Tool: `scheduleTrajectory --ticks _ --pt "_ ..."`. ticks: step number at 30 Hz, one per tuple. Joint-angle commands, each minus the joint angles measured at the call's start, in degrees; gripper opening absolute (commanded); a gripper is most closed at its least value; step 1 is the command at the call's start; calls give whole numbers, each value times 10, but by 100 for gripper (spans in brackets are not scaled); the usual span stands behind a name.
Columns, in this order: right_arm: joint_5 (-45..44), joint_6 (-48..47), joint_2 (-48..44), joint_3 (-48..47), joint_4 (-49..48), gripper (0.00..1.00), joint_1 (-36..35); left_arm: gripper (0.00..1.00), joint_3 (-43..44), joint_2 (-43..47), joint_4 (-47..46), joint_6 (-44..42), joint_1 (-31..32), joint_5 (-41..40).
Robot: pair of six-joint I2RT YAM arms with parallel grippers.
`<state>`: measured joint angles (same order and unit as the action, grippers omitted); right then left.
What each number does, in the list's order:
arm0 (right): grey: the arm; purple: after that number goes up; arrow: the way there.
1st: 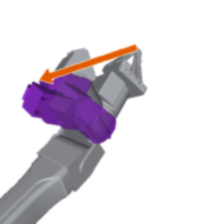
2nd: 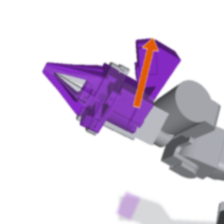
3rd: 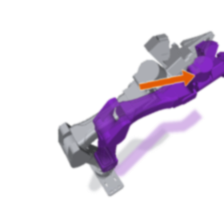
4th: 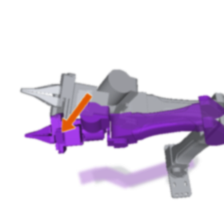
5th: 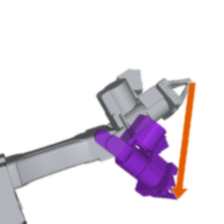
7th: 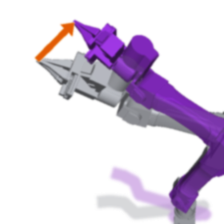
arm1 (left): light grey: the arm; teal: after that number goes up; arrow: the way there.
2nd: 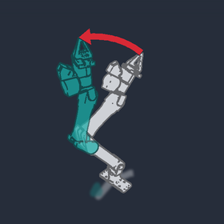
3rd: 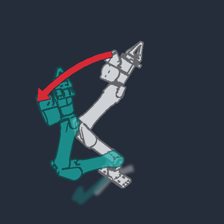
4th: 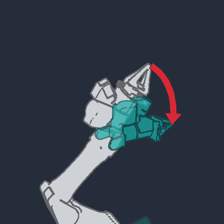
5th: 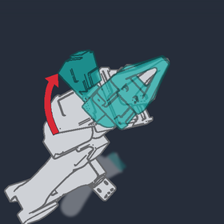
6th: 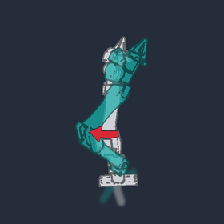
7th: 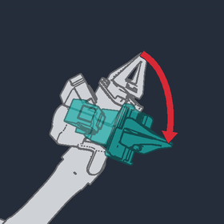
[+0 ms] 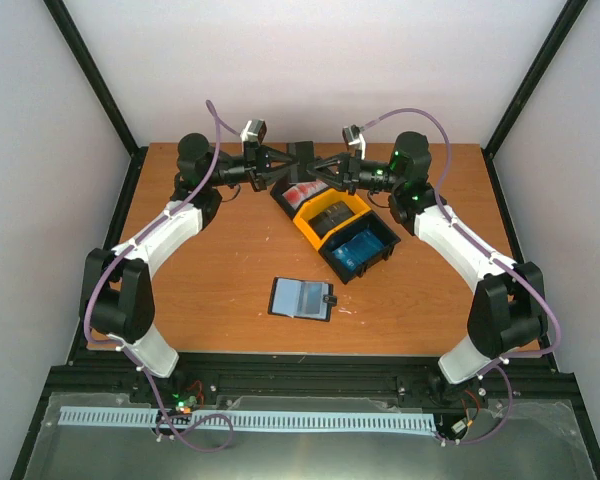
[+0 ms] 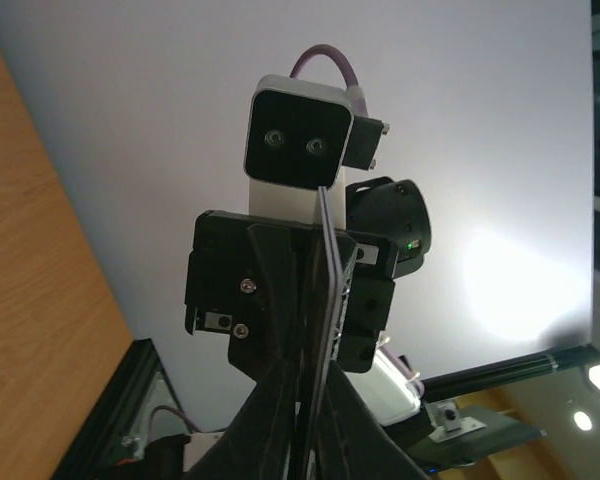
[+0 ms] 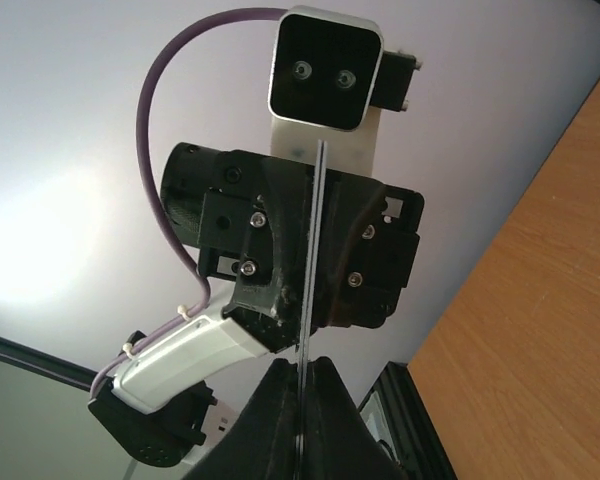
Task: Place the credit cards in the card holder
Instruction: Pick up the credit card from the storage box.
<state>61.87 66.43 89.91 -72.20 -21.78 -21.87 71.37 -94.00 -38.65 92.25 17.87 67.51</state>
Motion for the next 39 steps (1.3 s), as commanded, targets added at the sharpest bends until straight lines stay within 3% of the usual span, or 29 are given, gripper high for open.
scheduleTrajectory --ticks 1,8,14,15,18,20,28,39 --pt "-5 -6 16 -24 16 3 -7 10 28 22 62 -77 7 40" --pt "-19 -23 8 -34 38 3 -6 16 32 21 149 -149 7 27" --pt "-16 -30 -11 -18 46 3 5 1 27 25 180 -184 -2 20" --pt "-12 -29 -15 -14 40 6 8 1 26 26 179 -185 -3 21" --pt "-6 -17 -25 6 1 29 12 1 28 32 174 -179 -6 26" --pt "3 -14 -27 11 -8 36 12 1 28 35 162 -165 -6 32" --pt "11 -13 -31 31 -28 34 13 1 24 44 71 -86 -8 49" --pt "25 -30 -23 17 -20 31 1 1 20 46 54 -73 -8 48"
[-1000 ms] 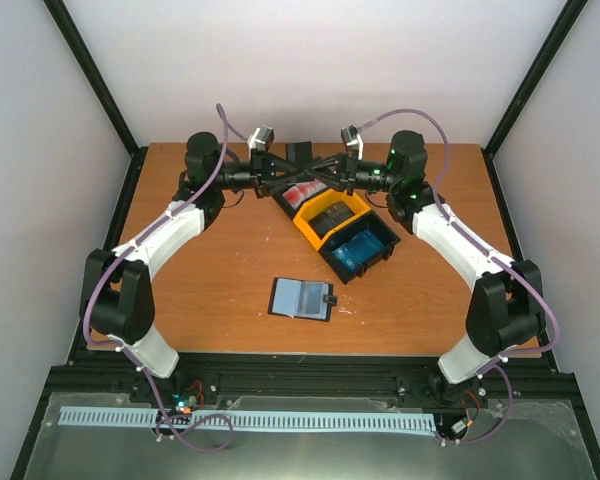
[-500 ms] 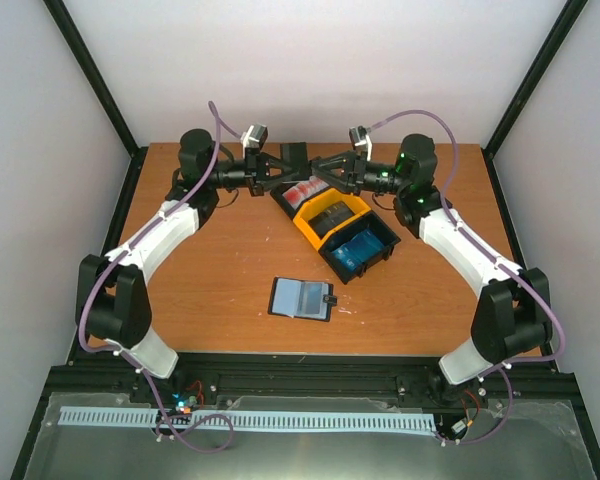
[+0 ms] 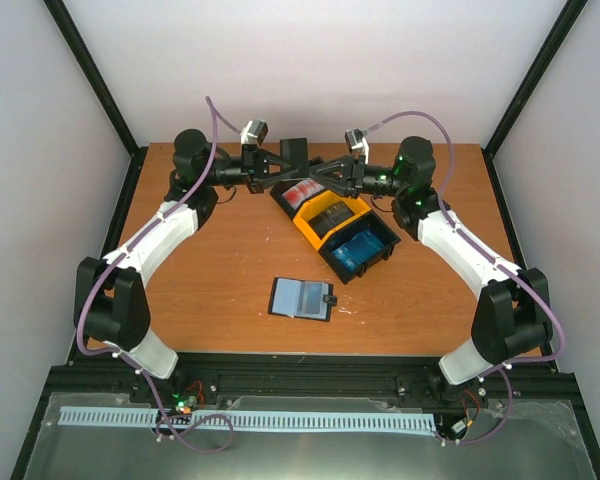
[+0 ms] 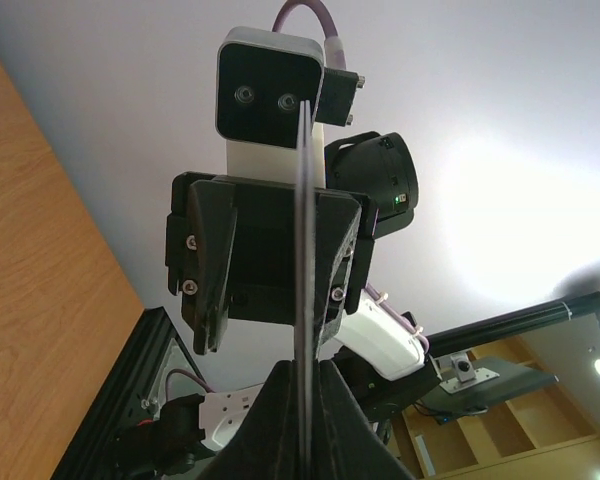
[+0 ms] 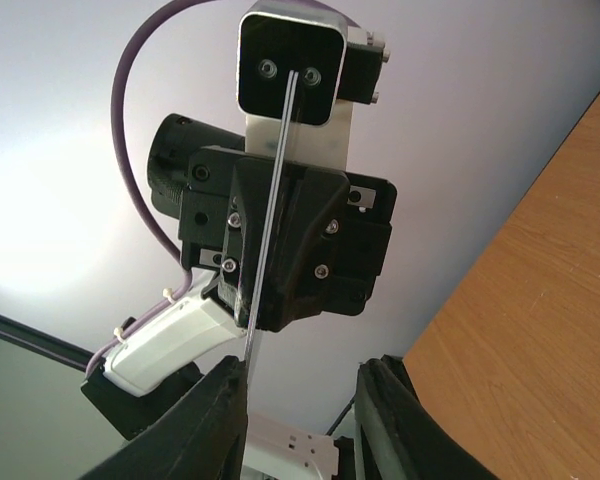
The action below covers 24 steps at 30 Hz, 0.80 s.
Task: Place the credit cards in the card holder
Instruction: Pick up the credit card from the storage box.
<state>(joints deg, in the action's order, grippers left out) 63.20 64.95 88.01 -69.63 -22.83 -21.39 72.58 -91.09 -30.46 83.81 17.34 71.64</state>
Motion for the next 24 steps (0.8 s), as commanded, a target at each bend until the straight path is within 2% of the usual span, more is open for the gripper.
scheduleTrajectory --ticks 1,10,19,24 --pt "13 -17 -4 -9 -8 31 -4 1 9 17 -29 11 -2 7" --pt "15 -39 2 -18 27 30 -7 1 7 16 -37 16 2 6" --pt "6 -58 14 -28 65 24 -11 1 2 16 -90 55 5 11" --pt "-7 -118 25 -70 163 23 -21 1 0 13 -89 48 8 13"
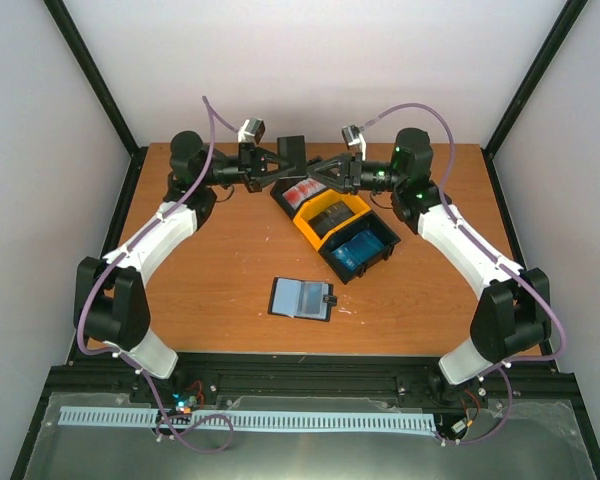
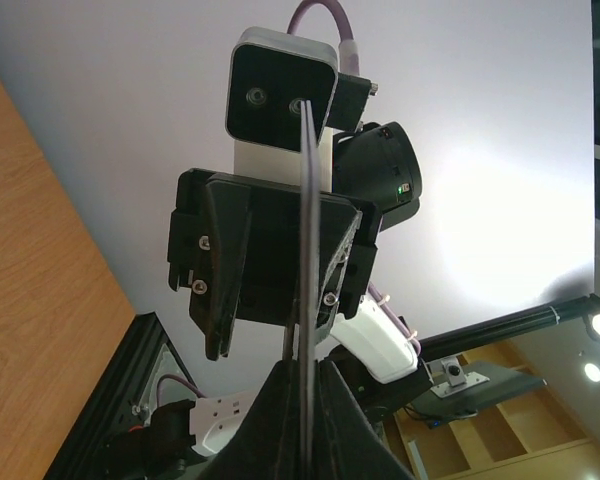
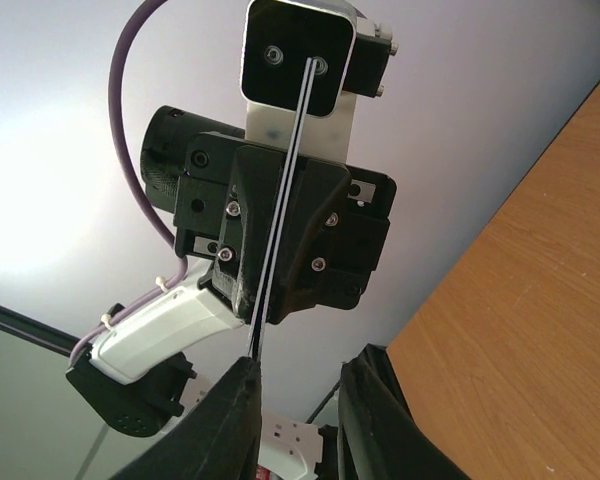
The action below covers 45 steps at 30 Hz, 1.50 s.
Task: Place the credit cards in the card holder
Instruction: Pick up the credit card from the storage box.
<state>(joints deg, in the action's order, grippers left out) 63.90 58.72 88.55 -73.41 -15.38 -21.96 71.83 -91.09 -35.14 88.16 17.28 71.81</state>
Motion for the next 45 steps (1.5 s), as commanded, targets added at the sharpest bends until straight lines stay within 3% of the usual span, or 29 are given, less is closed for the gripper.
scheduleTrajectory --ticks 1,13,22,28,33,38,45 --pt "-15 -63 21 -38 101 23 -17 1 8 13 -37 1 9 11" --pt "-46 -150 67 -131 290 18 -35 1 28 12 16 -65 17 18" --pt "-18 -158 94 -156 291 17 -41 1 42 9 86 -128 21 23" --pt "16 -208 105 -176 321 26 -45 1 63 8 173 -201 21 26" --pt "12 -165 103 -171 277 20 -45 1 64 8 209 -227 21 28" --pt "6 -62 78 -119 127 4 -42 1 62 14 217 -227 21 20" --pt "-11 43 37 -47 -16 3 -10 9 46 29 199 -202 2 10"
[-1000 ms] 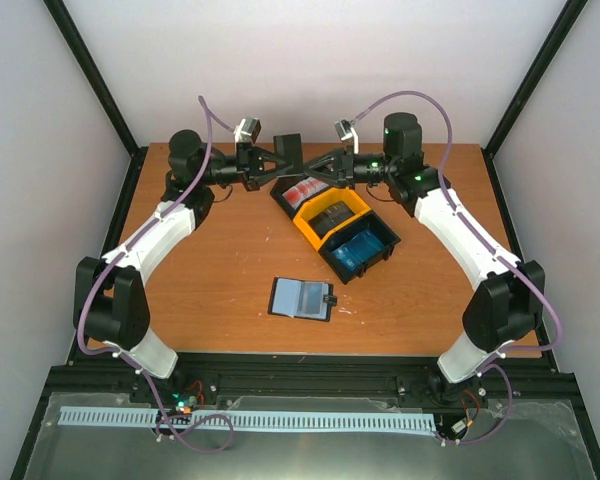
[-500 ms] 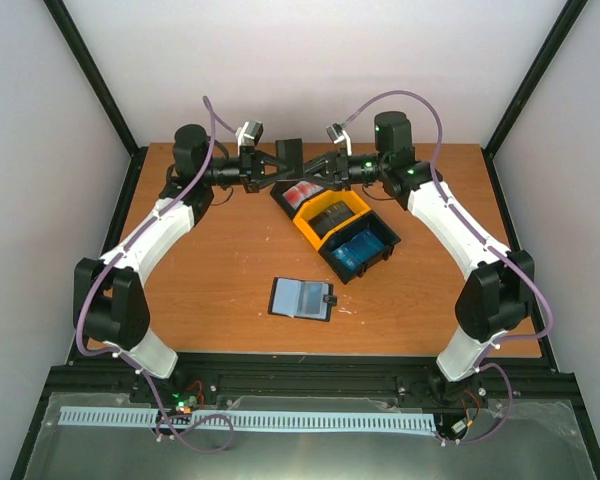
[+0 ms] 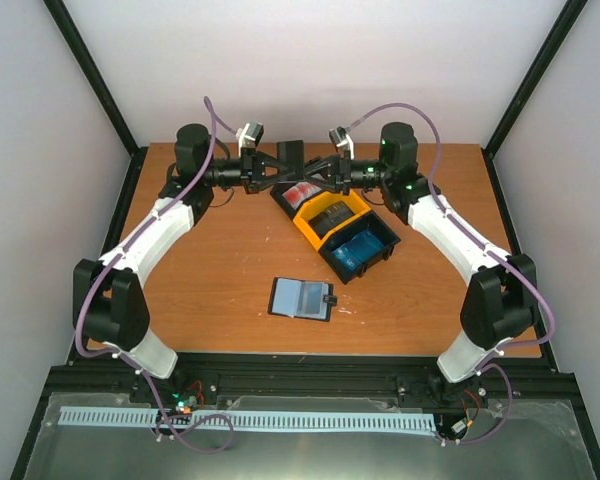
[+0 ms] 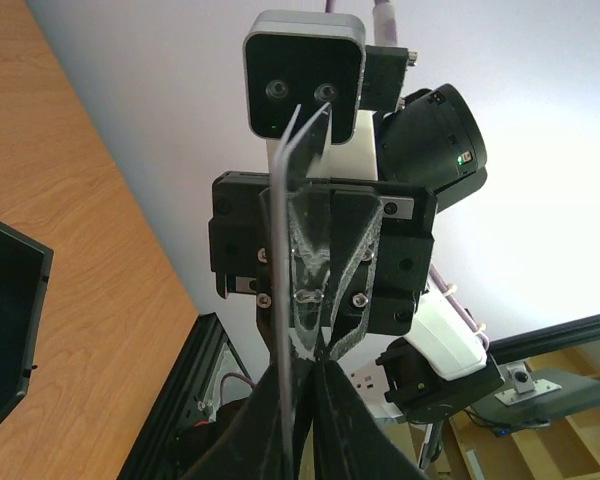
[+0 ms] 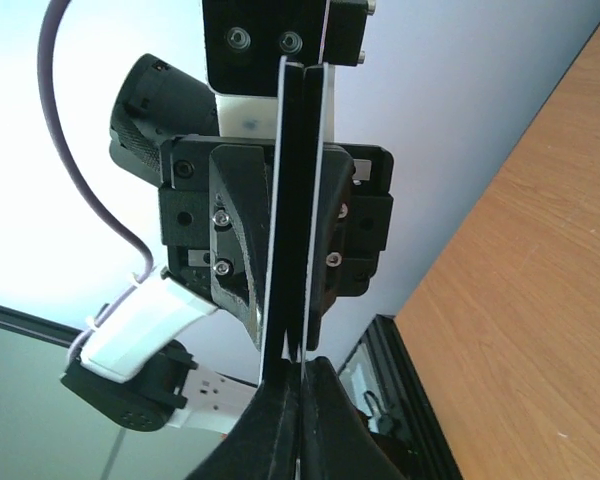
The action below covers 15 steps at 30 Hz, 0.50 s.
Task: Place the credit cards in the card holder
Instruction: Pick up the credit card from the storage box.
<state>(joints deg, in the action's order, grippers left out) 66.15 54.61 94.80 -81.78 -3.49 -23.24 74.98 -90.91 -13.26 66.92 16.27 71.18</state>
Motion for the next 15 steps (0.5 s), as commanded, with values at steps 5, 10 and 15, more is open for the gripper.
scheduleTrajectory --ticks 5,10,15 --pt "-29 152 -33 59 -211 3 13 11 -5 33 -63 52 4 19" --pt "-29 192 -35 74 -258 3 22 11 -21 33 -81 68 -3 20" --pt "-25 199 -41 81 -263 3 33 10 -28 35 -88 72 -10 21"
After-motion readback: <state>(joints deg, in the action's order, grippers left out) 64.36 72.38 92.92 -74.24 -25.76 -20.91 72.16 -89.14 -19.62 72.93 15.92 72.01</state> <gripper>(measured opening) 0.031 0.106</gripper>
